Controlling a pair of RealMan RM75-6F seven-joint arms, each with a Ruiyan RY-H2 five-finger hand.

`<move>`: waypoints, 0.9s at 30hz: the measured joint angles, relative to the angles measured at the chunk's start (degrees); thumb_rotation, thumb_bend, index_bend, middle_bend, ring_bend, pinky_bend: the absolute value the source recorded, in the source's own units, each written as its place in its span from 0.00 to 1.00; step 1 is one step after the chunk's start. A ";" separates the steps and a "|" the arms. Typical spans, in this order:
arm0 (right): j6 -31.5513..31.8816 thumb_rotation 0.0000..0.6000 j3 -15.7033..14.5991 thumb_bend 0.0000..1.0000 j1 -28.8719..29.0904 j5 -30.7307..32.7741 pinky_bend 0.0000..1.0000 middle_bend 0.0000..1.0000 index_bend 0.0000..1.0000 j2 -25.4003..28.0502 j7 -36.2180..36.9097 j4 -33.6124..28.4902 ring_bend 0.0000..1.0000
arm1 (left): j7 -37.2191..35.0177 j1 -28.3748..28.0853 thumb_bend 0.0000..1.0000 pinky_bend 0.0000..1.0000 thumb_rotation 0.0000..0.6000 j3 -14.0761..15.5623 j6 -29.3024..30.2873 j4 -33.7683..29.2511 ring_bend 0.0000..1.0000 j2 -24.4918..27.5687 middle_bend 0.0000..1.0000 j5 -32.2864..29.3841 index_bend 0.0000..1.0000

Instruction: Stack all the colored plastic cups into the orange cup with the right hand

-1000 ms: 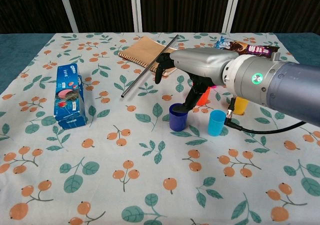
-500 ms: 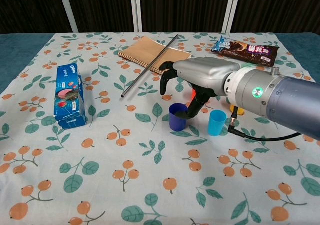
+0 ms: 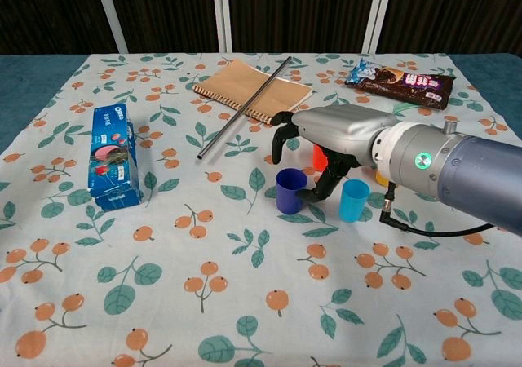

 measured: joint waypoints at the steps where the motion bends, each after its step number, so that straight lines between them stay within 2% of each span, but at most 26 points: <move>1: -0.07 1.00 -0.06 0.39 -0.02 0.04 0.13 0.00 0.33 -0.03 0.12 0.19 0.09 | 0.03 -0.01 0.22 0.00 1.00 0.01 -0.02 -0.01 0.00 0.00 0.01 0.02 0.21; 6: -0.49 1.00 -0.35 0.39 -0.08 0.05 0.13 0.00 0.34 -0.34 0.76 0.98 0.09 | 0.07 0.02 0.22 0.00 1.00 -0.04 0.04 -0.08 0.00 0.01 0.01 -0.07 0.21; 27: -1.05 1.00 0.05 0.40 0.23 -0.42 0.13 0.00 0.48 -0.97 2.34 2.34 0.10 | 0.11 -0.04 0.22 0.00 1.00 -0.09 -0.30 -0.06 0.00 0.09 0.01 -0.37 0.21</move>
